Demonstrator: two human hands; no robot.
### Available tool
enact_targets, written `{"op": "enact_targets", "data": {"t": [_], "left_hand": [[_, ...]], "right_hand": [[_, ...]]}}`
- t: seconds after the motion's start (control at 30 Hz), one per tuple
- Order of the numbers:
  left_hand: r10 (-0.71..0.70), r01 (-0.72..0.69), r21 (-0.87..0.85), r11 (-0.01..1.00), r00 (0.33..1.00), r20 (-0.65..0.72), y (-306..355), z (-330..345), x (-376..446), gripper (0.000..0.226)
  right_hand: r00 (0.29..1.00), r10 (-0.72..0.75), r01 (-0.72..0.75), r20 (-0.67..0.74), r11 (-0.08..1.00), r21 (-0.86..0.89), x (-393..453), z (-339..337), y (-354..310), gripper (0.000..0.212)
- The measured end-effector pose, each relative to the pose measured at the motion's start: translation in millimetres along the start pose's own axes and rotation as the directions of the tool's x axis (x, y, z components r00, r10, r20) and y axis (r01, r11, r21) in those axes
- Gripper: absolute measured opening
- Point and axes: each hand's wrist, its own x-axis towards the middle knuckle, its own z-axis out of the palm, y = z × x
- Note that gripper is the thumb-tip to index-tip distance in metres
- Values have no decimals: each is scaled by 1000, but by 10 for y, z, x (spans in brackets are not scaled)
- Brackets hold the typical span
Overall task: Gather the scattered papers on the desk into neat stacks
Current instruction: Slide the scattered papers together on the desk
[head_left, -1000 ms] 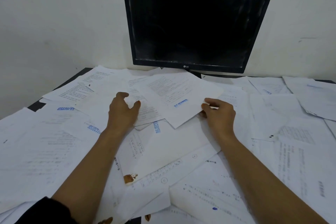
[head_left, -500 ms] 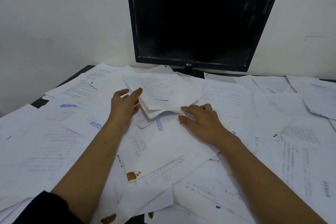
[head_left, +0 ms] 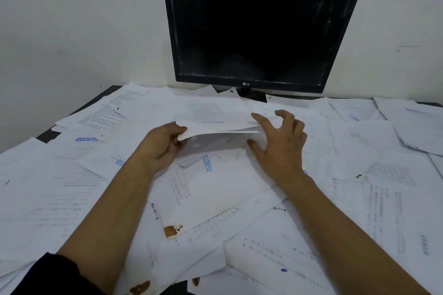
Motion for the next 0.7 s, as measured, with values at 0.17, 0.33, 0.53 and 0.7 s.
{"op": "enact_targets", "data": {"t": [0.17,0.33,0.53,0.7], "left_hand": [[4,-4,-83,997,1000,-2,51,70,-87,11],[140,-134,55,990,980,-144,152,-32,-42,24],[347,114,993,20,931,-114,-23,-356,65,73],[283,72,990,-118,958,-35,-47,-247,-13,75]], "right_hand": [[990,-33,51,-134,990,133,24,-2,51,22],[990,-55,68,-134,993,99,5,-19,-3,16],[984,-59,69,-165,996,55,21,-43,12,17],[983,-59,73,-176,995,74,26,-44,2,21]]}}
